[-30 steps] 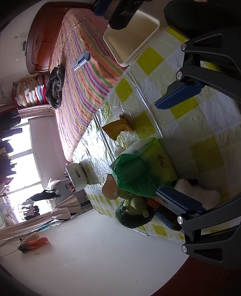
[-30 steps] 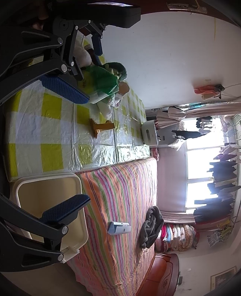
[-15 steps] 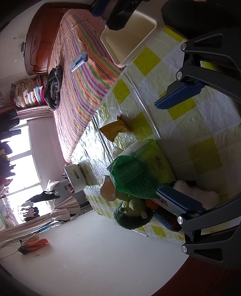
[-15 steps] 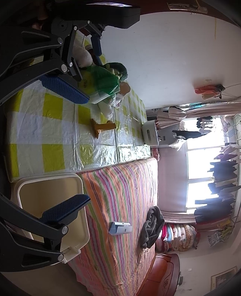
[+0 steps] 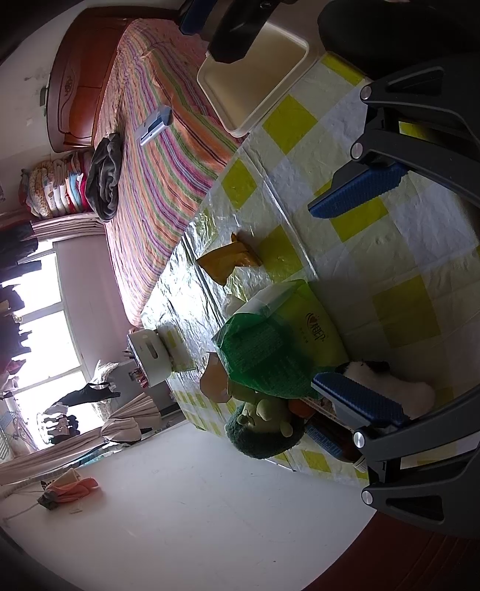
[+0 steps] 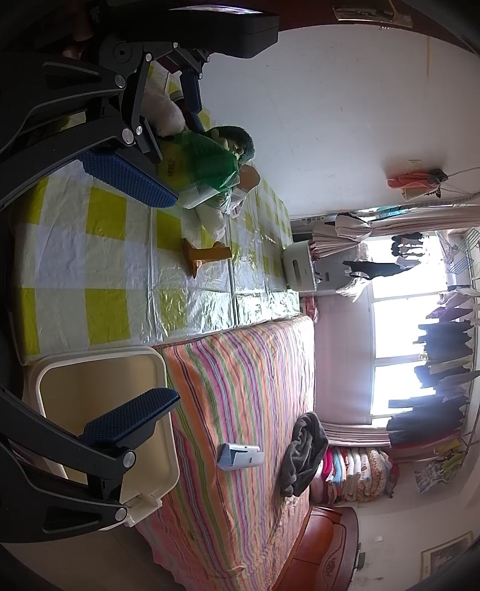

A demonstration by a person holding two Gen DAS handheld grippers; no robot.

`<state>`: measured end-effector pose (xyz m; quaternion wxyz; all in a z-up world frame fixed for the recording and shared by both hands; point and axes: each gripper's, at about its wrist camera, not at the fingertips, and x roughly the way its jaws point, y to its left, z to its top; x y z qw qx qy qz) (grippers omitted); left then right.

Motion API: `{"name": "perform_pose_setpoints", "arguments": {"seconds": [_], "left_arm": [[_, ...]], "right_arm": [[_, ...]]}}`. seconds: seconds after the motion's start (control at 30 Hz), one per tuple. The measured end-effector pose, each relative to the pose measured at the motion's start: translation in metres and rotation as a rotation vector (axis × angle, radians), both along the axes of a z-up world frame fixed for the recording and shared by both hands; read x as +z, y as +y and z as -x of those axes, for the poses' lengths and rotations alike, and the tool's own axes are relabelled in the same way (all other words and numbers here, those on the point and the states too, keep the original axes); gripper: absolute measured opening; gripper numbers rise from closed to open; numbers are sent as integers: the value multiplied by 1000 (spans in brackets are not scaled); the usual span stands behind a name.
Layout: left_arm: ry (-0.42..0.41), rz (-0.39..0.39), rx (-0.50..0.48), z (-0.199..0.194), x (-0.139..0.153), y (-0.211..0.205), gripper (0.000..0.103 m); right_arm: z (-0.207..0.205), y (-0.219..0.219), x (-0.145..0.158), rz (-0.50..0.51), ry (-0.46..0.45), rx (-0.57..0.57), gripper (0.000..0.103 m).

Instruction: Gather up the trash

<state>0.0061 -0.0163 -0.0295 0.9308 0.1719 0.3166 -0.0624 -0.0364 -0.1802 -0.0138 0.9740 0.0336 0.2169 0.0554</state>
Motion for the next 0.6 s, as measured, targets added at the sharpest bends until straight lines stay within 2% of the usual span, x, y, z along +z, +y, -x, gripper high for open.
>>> {"name": "perform_pose_setpoints", "arguments": {"seconds": [0.3,0.6], "left_arm": [[2,-7,-5,1,0,-2,83],[7,-11,-8,1,0,-3,83]], "right_arm": [[1,0,0,25,24,2,97],[1,1,-1,10,10,1,97]]}}
